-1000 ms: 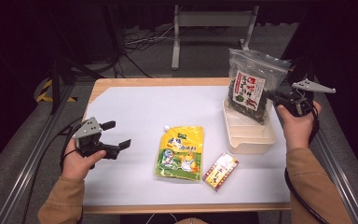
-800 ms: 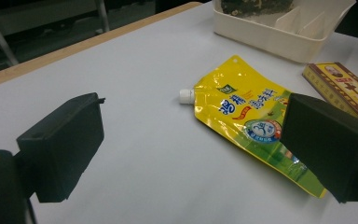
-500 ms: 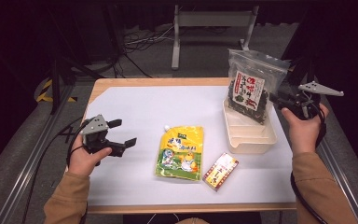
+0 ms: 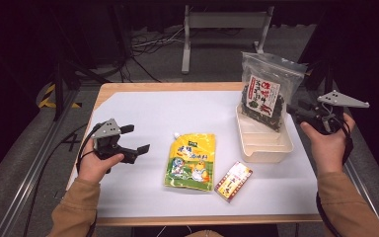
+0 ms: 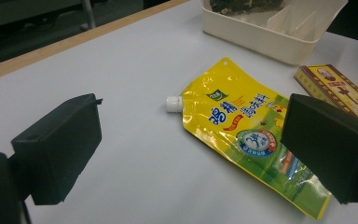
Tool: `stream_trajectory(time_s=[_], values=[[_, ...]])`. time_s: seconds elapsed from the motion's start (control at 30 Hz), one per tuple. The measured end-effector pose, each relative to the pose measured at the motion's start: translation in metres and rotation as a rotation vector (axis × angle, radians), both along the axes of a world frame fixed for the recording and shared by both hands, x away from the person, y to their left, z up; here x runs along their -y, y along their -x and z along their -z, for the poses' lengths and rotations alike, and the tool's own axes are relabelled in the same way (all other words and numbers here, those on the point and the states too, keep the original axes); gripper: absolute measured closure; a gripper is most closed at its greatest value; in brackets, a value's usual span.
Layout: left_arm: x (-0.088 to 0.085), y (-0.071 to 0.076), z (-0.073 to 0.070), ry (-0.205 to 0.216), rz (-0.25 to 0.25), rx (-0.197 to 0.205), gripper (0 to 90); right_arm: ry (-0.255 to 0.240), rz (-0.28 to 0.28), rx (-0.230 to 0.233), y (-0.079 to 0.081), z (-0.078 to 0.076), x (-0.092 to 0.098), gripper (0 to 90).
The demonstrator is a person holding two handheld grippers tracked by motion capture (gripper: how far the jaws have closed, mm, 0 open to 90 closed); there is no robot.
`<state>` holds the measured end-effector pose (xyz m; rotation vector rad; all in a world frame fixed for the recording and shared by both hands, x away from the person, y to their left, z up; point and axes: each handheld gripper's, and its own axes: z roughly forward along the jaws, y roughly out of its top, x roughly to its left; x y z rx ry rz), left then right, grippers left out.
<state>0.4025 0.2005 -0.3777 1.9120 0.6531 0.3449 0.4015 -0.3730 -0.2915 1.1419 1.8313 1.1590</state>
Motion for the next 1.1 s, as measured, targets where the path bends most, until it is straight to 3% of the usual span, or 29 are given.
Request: stream_trajectory(time_s=[0.13, 0.33, 0.53, 0.77, 1.1], values=[[0.005, 0.000, -0.003, 0.031, -0.016, -0.031, 5.2, -0.013, -0.021, 0.003, 0.011, -0.005, -0.004, 51.6], [0.011, 0.003, -0.008, -0.011, -0.017, -0.051, 7.0, -0.045, -0.092, 0.004, 0.024, -0.009, -0.013, 51.2], [0.015, 0.005, -0.010, -0.037, -0.008, -0.055, 9.1, -0.077, -0.174, -0.036, 0.027, -0.010, -0.030, 51.4], [0.014, 0.011, -0.011, -0.029, -0.005, -0.064, 11.3, -0.063, -0.289, -0.112, 0.016, -0.009, -0.062, 52.4], [0.012, 0.016, -0.005, -0.033, -0.013, -0.067, 14.2, -0.055, -0.379, -0.198, -0.013, 0.003, -0.102, 51.6]])
